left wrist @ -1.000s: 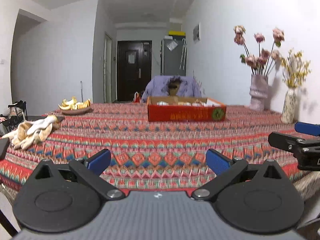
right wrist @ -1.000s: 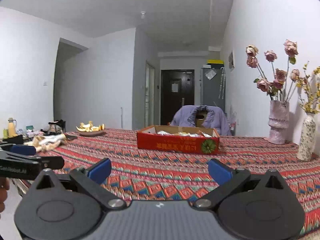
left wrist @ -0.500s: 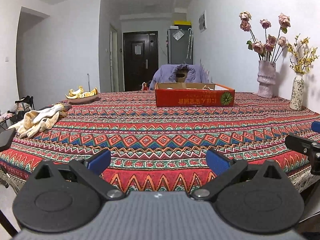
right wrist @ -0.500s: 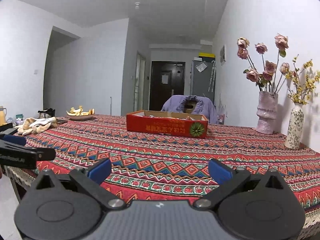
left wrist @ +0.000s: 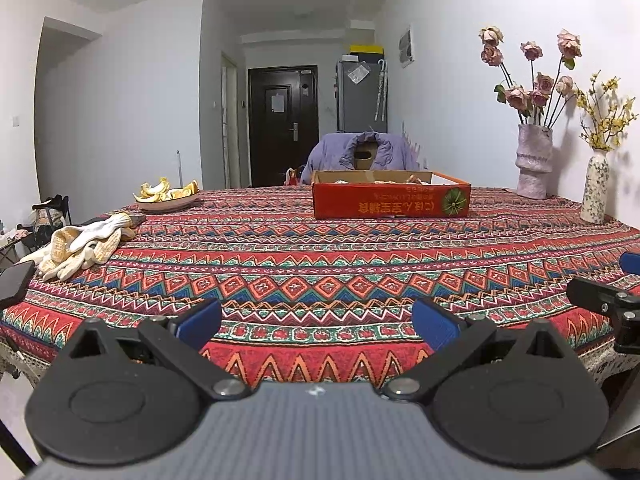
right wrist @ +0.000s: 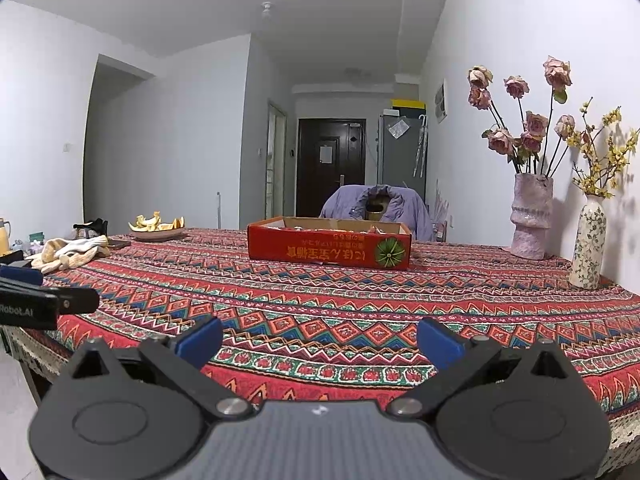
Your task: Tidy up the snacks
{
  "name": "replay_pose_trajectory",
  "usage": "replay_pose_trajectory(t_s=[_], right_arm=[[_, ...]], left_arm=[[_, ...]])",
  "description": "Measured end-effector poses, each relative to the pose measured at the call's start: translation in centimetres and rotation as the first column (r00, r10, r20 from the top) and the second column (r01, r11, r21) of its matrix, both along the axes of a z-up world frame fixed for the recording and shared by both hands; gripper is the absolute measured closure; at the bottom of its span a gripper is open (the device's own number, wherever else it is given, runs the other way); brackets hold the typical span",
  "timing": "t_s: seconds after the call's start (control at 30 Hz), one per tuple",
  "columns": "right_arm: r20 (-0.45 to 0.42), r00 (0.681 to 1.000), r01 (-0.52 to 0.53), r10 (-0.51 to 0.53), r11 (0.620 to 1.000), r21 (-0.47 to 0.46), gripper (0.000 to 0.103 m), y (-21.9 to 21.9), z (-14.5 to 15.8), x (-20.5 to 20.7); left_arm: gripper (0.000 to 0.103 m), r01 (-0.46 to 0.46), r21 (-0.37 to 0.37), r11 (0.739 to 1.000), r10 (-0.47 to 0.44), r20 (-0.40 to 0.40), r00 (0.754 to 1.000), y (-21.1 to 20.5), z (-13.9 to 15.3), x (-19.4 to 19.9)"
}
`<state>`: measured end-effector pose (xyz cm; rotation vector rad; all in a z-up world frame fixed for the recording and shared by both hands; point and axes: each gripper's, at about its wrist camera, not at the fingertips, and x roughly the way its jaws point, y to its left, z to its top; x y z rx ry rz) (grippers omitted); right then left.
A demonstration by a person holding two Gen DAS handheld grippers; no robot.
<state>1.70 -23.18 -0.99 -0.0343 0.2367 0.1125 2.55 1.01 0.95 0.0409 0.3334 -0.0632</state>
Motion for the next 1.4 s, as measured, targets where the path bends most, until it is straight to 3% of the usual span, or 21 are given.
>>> replay_pose_trajectory(t_s=[1.4], right_arm=[[0.002, 1.000, 0.020, -0.020, 1.000, 0.006, 0.000, -0.32, -0.04, -0.46]], left_arm=[[0.000, 0.014, 0.012, 1.000, -0.014, 0.015, 1.000, 0.00, 0.07, -0.58]])
